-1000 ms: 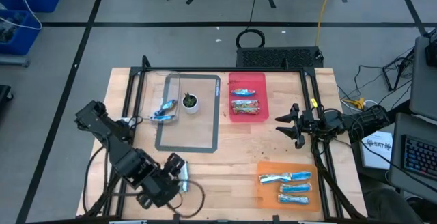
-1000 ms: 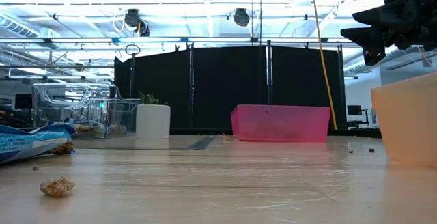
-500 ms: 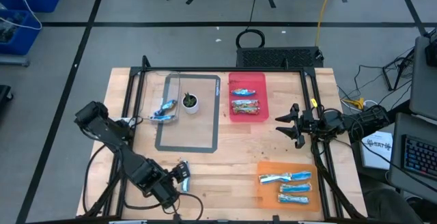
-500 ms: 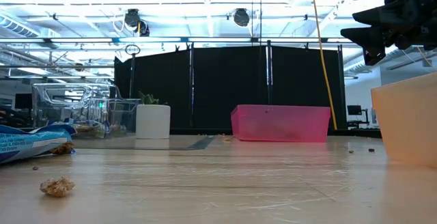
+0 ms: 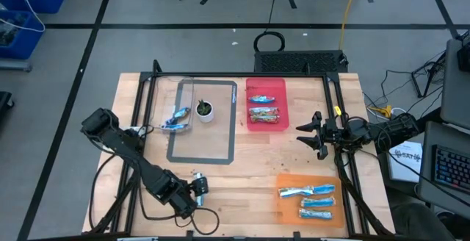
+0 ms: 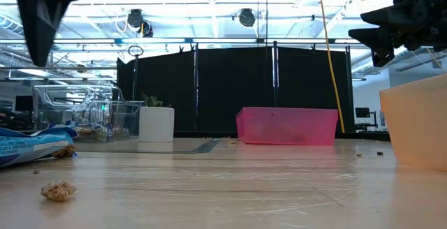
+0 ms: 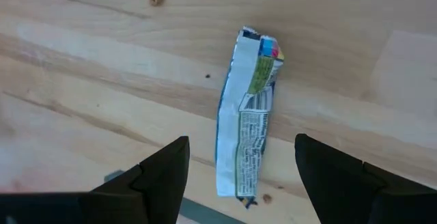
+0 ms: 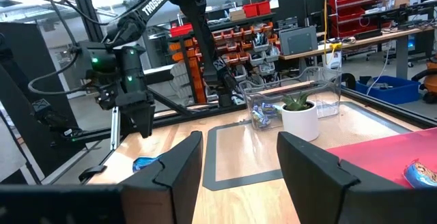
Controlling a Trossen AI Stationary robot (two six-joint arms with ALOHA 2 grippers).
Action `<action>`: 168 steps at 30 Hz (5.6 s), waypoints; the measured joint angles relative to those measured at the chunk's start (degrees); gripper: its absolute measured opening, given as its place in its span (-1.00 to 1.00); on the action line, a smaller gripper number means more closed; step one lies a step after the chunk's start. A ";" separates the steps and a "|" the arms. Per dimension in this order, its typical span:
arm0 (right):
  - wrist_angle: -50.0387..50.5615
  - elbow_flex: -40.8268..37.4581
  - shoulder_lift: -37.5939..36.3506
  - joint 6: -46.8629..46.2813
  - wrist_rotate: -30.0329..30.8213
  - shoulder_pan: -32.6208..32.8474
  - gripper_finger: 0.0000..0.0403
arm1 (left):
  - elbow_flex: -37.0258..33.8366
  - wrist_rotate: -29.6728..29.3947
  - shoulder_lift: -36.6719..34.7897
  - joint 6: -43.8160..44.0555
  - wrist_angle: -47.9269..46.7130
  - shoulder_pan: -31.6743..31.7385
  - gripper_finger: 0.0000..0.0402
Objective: Pick and place Granola Bars by type
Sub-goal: Put the blue granola bar into the transparent bin
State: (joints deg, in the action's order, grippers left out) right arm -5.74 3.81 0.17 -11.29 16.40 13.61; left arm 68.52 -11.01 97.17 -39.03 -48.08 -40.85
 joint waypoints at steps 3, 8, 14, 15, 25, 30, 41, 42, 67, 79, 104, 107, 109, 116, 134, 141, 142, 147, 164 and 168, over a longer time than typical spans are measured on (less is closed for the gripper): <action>0.00 0.00 -0.01 0.00 -0.01 0.00 -0.09 | -1.31 0.65 0.00 -1.88 2.23 1.13 0.34; 0.00 0.00 0.00 0.00 0.01 0.00 -0.09 | -3.02 3.51 0.00 -4.07 5.03 1.94 0.34; 0.00 0.00 -0.01 0.00 0.01 -0.01 -0.09 | -5.77 4.92 0.00 -7.26 7.56 1.96 0.34; 0.00 0.00 -0.01 0.02 0.01 0.00 -0.09 | -6.37 4.68 0.00 -7.73 8.56 1.97 0.34; 0.00 0.00 -0.01 0.00 0.00 -0.02 -0.09 | -8.72 5.10 0.02 -8.07 14.19 4.32 0.34; 0.00 0.00 0.00 0.00 0.00 -0.01 -0.09 | -9.43 7.40 0.02 -8.47 14.22 4.63 0.34; 0.00 0.00 -0.01 0.01 0.00 -0.01 -0.09 | -9.18 8.02 4.87 -8.63 15.15 4.78 0.34; 0.00 0.00 -0.01 0.00 0.01 0.00 -0.09 | -9.19 7.96 5.07 -8.65 15.33 4.84 0.34; 0.20 0.00 -0.01 0.00 0.01 -0.02 -0.09 | -9.15 12.95 5.70 -7.77 18.07 4.84 -0.90; 0.20 0.00 -0.01 0.02 0.01 0.00 -0.09 | 0.88 9.20 5.86 1.87 13.82 7.07 -0.97; 0.21 0.00 0.01 0.01 -0.01 0.00 -0.09 | 44.72 -10.22 5.70 22.74 -12.59 28.07 -0.98; 0.22 0.00 0.01 0.02 0.00 0.00 -0.09 | 47.53 -11.79 5.66 25.21 -15.84 31.40 -0.98; 0.22 0.00 0.01 0.00 0.01 -0.02 -0.09 | 49.12 -13.49 5.66 26.71 -18.43 33.55 -0.98; 0.22 0.00 0.01 0.00 0.00 -0.02 -0.09 | 53.26 -17.57 5.62 36.70 -27.93 43.07 -0.98; 0.22 0.00 0.01 0.02 -0.01 0.00 -0.09 | 37.71 -14.85 -11.29 37.95 -21.39 63.57 -0.98; 0.22 0.00 0.01 0.00 0.01 0.00 -0.09 | 21.11 -11.41 -20.79 36.94 -13.02 68.97 -0.98; 0.22 0.00 0.01 0.02 0.01 -0.02 -0.09 | 18.90 -10.69 -21.88 36.51 -11.86 69.61 -0.98; 0.22 -0.01 -0.01 0.00 0.01 0.00 -0.09 | 8.02 -8.59 -26.39 36.30 -6.82 72.73 -0.98; 0.20 0.00 -0.01 0.00 0.01 0.00 -0.09 | -12.42 -3.88 -29.14 42.44 3.67 79.63 -0.98; 0.22 0.00 0.00 0.00 0.01 -0.01 -0.09 | -17.14 -2.24 -29.73 43.79 4.51 80.22 -0.98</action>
State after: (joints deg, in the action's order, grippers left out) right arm -5.52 3.81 0.17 -11.29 16.40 13.60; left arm 51.38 -13.25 67.43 4.76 -43.57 39.37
